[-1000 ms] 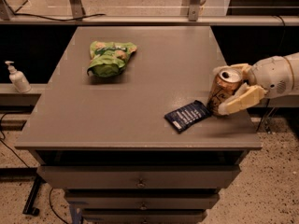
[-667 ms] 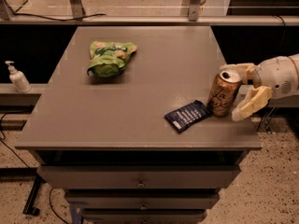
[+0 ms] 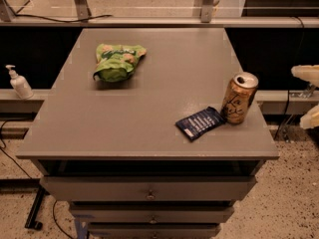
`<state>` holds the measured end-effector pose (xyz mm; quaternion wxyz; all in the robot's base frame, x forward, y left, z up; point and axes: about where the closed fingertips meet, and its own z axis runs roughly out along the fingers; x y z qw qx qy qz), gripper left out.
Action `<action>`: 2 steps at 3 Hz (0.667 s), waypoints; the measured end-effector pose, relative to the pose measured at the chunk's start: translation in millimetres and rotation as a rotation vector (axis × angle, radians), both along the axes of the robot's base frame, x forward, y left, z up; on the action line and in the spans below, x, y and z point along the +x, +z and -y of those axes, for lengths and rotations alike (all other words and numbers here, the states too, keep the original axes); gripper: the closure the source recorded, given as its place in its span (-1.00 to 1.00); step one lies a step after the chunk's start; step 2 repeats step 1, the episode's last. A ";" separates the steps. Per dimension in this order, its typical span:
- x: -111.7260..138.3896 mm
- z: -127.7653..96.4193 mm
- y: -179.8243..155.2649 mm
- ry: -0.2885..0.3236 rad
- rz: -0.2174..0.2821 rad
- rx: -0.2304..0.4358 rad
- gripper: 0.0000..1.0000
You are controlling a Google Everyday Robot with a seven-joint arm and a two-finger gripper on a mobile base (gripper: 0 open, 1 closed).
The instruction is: Move orange can near rxbar blueberry
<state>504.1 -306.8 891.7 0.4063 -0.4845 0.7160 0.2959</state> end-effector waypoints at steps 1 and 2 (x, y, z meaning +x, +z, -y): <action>2.8 5.8 4.4 -0.015 0.013 -0.006 -1.00; 2.8 5.8 4.4 -0.015 0.013 -0.006 -1.00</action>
Offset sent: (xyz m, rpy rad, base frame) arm 0.0000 0.0000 0.0000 0.0000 0.0000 0.0000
